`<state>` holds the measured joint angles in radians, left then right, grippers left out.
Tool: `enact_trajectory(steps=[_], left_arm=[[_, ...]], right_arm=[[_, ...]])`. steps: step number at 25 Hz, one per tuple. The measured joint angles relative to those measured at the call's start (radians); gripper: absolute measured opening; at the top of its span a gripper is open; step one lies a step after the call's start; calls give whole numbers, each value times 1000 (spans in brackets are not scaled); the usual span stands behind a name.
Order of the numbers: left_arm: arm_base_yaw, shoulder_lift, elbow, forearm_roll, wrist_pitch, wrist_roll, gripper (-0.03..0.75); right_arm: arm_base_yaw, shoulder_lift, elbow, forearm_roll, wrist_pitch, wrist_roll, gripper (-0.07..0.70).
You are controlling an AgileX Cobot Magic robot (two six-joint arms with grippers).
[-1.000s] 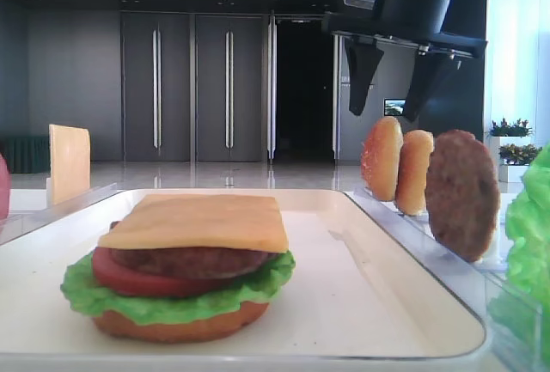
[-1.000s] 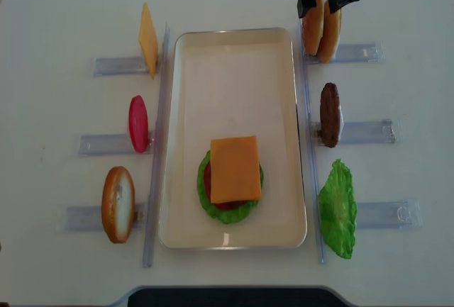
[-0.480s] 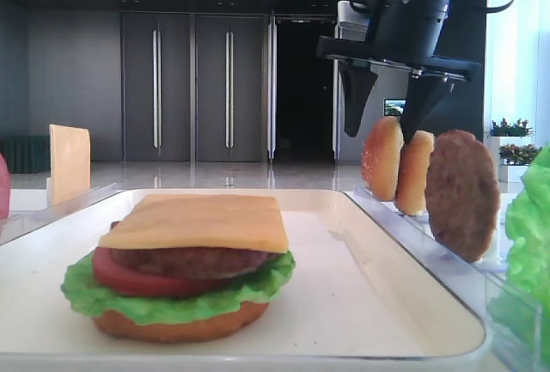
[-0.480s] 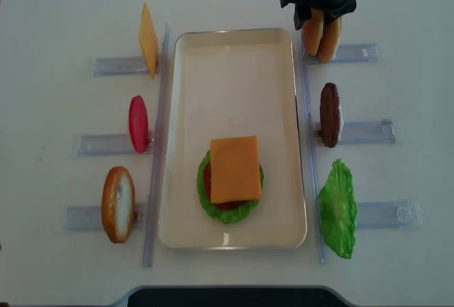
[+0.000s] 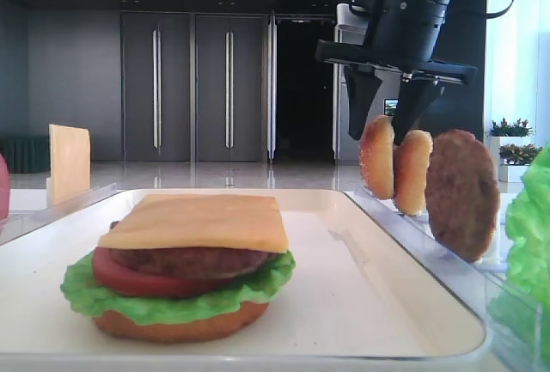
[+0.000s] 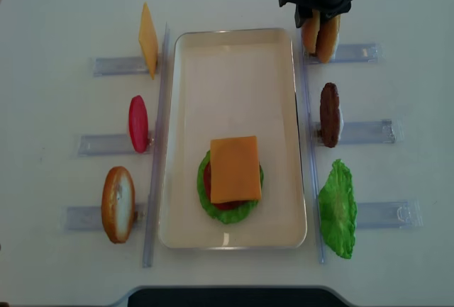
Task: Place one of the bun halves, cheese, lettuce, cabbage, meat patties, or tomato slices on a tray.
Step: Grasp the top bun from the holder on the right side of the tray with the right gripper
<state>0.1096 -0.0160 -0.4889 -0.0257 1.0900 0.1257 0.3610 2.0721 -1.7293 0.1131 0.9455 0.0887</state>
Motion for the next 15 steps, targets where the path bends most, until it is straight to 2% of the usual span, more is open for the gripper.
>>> enact_trajectory(steps=[7, 15], left_arm=[[0, 0, 0, 0, 0, 0, 159], [0, 0, 0, 0, 0, 0, 159]], right_arm=[[0, 2, 0, -8, 3, 1, 207], [0, 1, 0, -8, 13, 1, 207]])
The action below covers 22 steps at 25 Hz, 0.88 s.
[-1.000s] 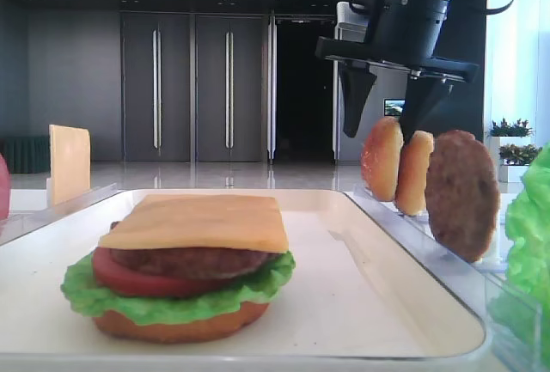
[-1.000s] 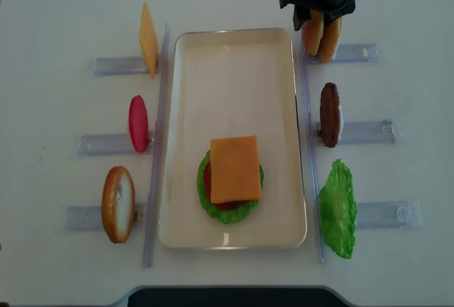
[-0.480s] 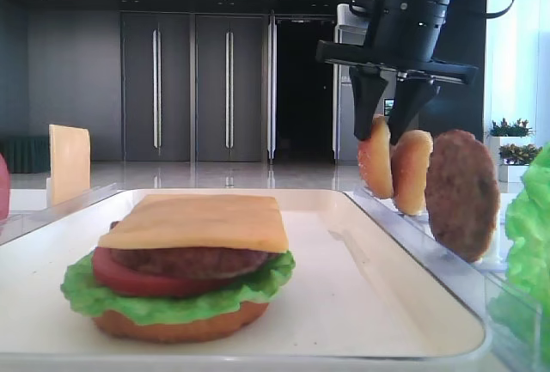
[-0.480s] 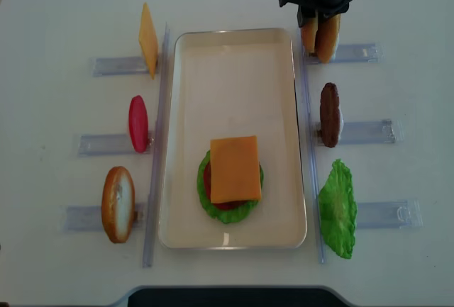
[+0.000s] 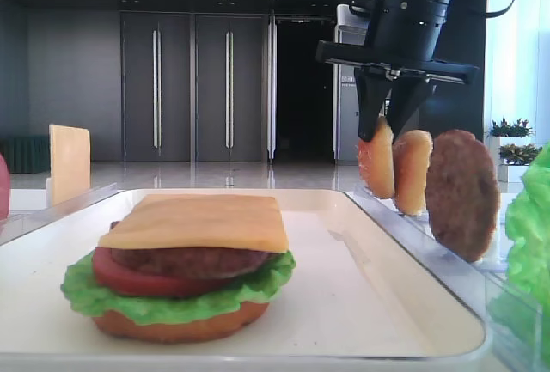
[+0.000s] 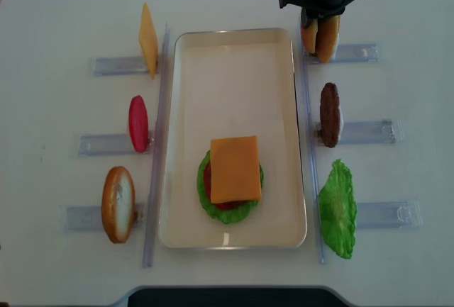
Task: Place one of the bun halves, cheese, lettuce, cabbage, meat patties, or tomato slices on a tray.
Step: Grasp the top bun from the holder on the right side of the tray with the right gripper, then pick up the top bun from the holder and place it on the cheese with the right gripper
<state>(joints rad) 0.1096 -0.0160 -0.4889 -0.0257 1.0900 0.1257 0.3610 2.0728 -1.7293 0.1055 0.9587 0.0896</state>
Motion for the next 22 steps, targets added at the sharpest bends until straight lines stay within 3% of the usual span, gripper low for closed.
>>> enact_trajectory(steps=[22], left_arm=[[0, 0, 0, 0, 0, -1, 159]], right_arm=[[0, -284, 0, 22, 252, -24, 202]])
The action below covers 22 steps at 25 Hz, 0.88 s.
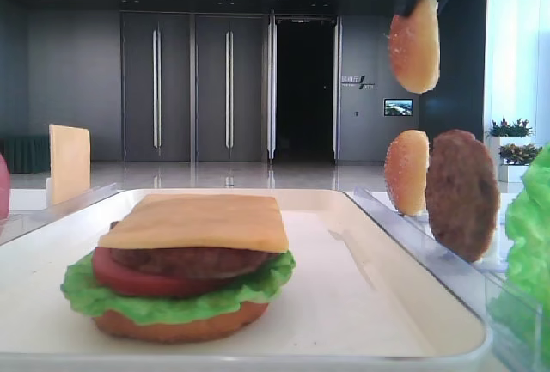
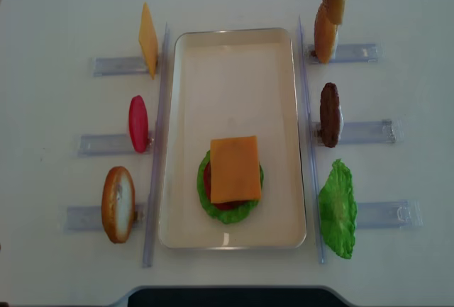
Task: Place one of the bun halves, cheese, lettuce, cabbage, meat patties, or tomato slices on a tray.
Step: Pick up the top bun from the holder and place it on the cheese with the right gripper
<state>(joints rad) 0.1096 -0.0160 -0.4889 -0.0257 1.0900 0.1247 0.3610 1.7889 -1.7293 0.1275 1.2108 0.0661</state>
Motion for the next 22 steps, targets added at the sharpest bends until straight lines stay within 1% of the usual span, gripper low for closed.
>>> enact_trajectory(steps=[3, 7, 11, 16, 19, 22], left_arm=[[0, 0, 0, 0, 0, -1, 159], [0, 0, 0, 0, 0, -1, 159], [0, 0, 0, 0, 0, -1, 159], [0, 0, 0, 0, 0, -1, 159], [0, 0, 0, 0, 0, -1, 159], [0, 0, 0, 0, 0, -1, 159]], right_arm=[[0, 0, 0, 0, 14, 0, 202], [0, -8, 1, 0, 16, 10, 202], [0, -56, 34, 5, 15, 30, 202], [0, -177, 176, 31, 13, 48, 202], [4, -272, 303, 52, 14, 68, 202], [33, -390, 450, 52, 15, 101, 202]])
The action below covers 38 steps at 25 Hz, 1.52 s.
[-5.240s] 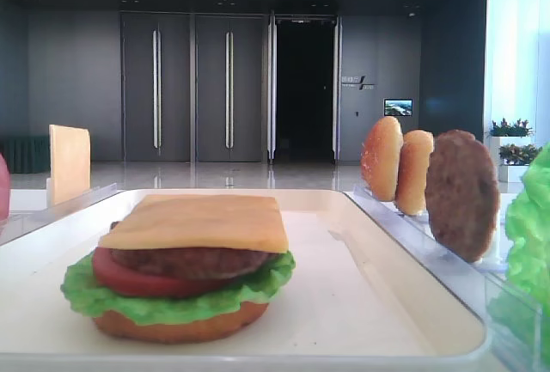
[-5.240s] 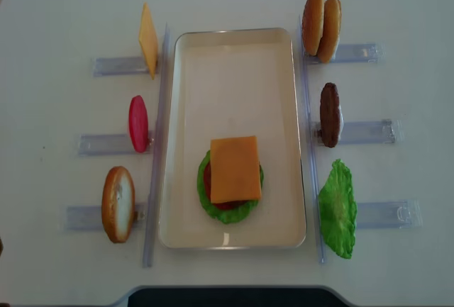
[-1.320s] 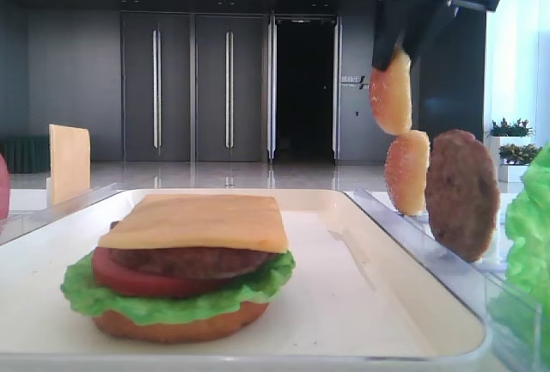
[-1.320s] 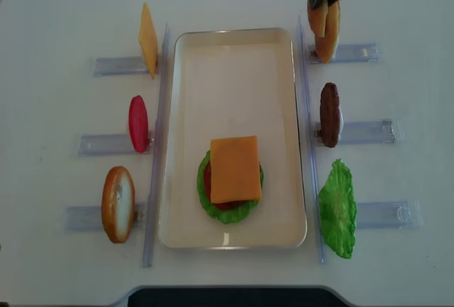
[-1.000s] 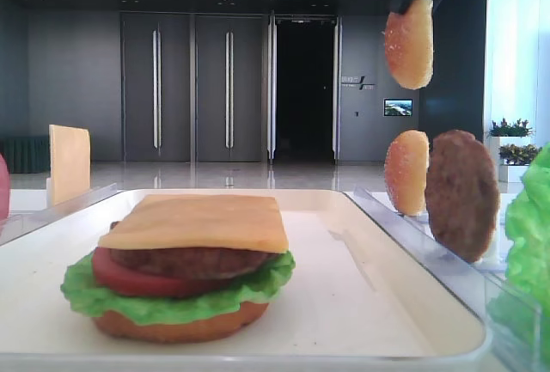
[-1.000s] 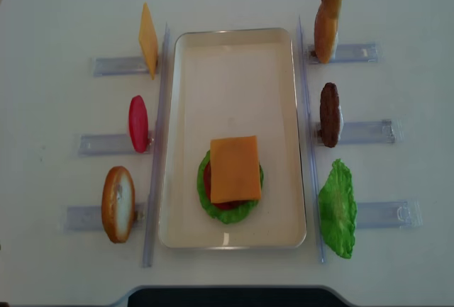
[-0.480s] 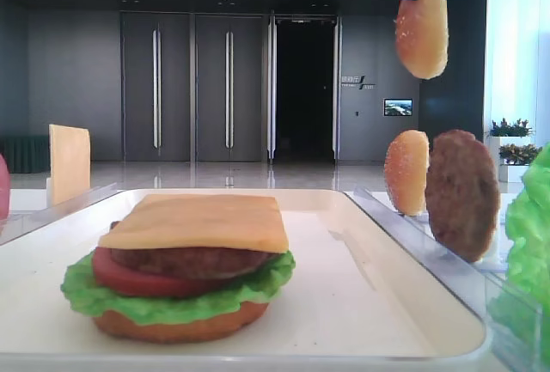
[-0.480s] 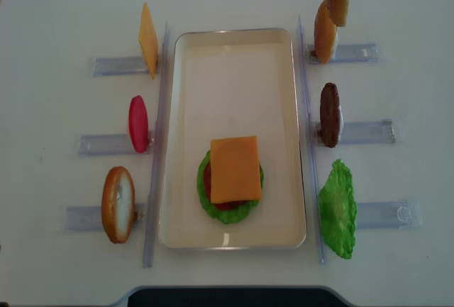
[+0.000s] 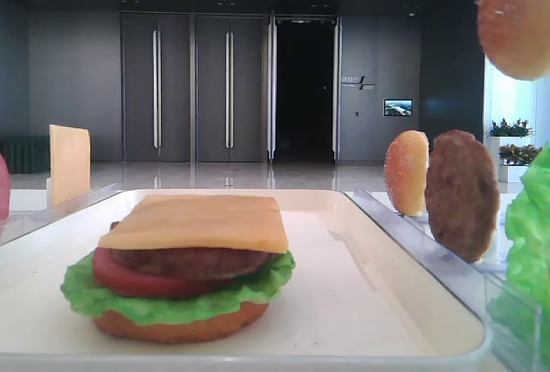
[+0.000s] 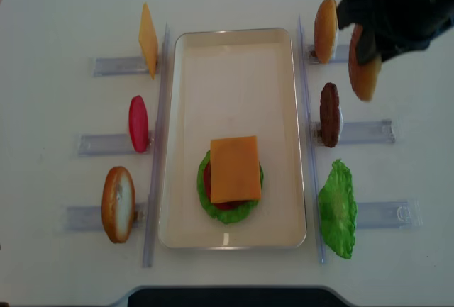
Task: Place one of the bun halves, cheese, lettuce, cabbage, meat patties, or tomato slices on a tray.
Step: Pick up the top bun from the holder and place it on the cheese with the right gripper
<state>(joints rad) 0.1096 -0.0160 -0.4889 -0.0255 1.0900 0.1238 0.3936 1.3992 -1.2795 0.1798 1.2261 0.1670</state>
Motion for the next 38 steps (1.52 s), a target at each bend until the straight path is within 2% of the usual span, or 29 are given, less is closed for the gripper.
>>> enact_trajectory(steps=[5, 8, 14, 17, 22, 25, 29, 33, 38], left_arm=[[0, 0, 0, 0, 0, 0, 159], [0, 0, 0, 0, 0, 0, 159], [0, 0, 0, 0, 0, 0, 159], [0, 0, 0, 0, 0, 0, 159], [0, 0, 0, 0, 0, 0, 159], [0, 0, 0, 0, 0, 0, 159], [0, 0, 0, 0, 0, 0, 159], [0, 0, 0, 0, 0, 0, 159], [0, 0, 0, 1, 0, 0, 159]], right_arm=[[97, -160, 185, 0, 1, 66, 202], [179, -244, 246, 1, 3, 120, 202], [288, -292, 289, 1, 2, 166, 202], [295, -292, 295, 1, -7, 174, 202], [295, -293, 295, 24, -63, 160, 202], [295, -288, 295, 126, -127, 72, 202], [295, -228, 295, 390, -199, -157, 202], [295, -120, 295, 685, -225, -459, 202], [295, 10, 295, 929, -233, -723, 202]])
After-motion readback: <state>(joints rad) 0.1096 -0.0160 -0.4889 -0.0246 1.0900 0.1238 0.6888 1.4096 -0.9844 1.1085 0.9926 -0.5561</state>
